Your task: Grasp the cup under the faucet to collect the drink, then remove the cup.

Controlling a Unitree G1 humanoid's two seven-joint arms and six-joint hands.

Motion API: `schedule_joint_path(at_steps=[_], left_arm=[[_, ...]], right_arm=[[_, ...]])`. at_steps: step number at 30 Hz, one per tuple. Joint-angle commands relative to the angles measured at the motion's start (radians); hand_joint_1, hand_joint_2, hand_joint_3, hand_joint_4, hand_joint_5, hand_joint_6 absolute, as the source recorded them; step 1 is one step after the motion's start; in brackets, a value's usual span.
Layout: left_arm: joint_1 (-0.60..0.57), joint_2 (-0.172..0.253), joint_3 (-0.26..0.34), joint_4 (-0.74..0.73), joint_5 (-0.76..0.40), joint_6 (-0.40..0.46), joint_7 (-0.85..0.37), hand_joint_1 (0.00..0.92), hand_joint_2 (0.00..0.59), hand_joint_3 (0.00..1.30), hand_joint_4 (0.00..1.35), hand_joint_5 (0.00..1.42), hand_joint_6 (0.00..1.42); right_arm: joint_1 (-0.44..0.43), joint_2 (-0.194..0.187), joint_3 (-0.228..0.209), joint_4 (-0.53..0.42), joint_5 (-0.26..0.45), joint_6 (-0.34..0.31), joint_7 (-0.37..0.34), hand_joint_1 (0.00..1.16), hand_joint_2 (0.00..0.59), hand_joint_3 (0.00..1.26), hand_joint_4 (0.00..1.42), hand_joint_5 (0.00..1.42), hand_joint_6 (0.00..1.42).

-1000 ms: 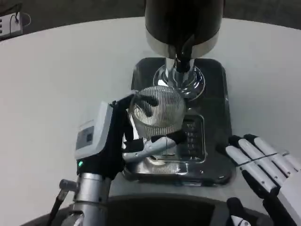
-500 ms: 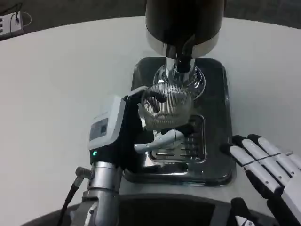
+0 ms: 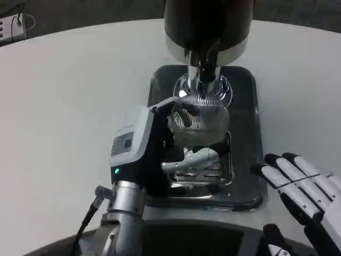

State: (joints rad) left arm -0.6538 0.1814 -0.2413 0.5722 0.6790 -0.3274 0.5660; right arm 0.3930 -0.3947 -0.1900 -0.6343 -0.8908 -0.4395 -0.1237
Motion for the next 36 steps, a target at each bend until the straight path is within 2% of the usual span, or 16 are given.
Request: schedule_joint_path(at_steps=[1,5,12,20,26,32,36], left_arm=[[0.048,0.009,-0.003,-0.026,0.005,0.014,0.03,0.253,0.048,0.51,0.37,0.74,0.89],[0.057,0.014,-0.01,-0.044,0.005,0.023,0.018,0.212,0.062,0.29,0.19,0.56,0.65],[0.062,0.023,-0.018,-0.066,0.001,0.035,-0.005,0.136,0.031,0.09,0.0,0.36,0.37],[0.146,0.02,0.0,-0.197,-0.014,0.057,-0.021,0.066,0.013,0.06,0.0,0.33,0.33],[0.252,0.016,0.051,-0.35,-0.061,0.043,-0.024,0.0,0.007,0.06,0.0,0.27,0.26],[0.332,0.013,0.094,-0.493,-0.18,-0.007,-0.109,0.0,0.135,0.06,0.0,0.19,0.16],[0.367,0.011,0.11,-0.595,-0.247,-0.008,-0.192,0.0,0.163,0.0,0.0,0.09,0.06]], right_arm=[[0.01,0.003,0.0,-0.005,0.014,0.006,0.013,0.23,0.573,0.15,0.09,0.08,0.21],[0.007,-0.001,0.001,-0.003,0.018,0.005,0.014,0.23,0.573,0.15,0.1,0.08,0.21],[0.013,0.002,0.006,-0.008,0.019,0.001,0.014,0.23,0.573,0.15,0.1,0.08,0.22],[0.018,0.005,0.006,-0.011,0.022,0.003,0.013,0.23,0.573,0.15,0.1,0.09,0.22],[0.017,0.009,0.015,-0.016,0.022,0.001,0.013,0.23,0.573,0.15,0.1,0.09,0.22],[0.012,0.033,0.046,-0.033,0.013,0.011,0.023,0.23,0.573,0.15,0.1,0.09,0.22],[0.013,0.042,0.06,-0.038,0.004,0.014,0.027,0.23,0.571,0.15,0.1,0.09,0.22]])
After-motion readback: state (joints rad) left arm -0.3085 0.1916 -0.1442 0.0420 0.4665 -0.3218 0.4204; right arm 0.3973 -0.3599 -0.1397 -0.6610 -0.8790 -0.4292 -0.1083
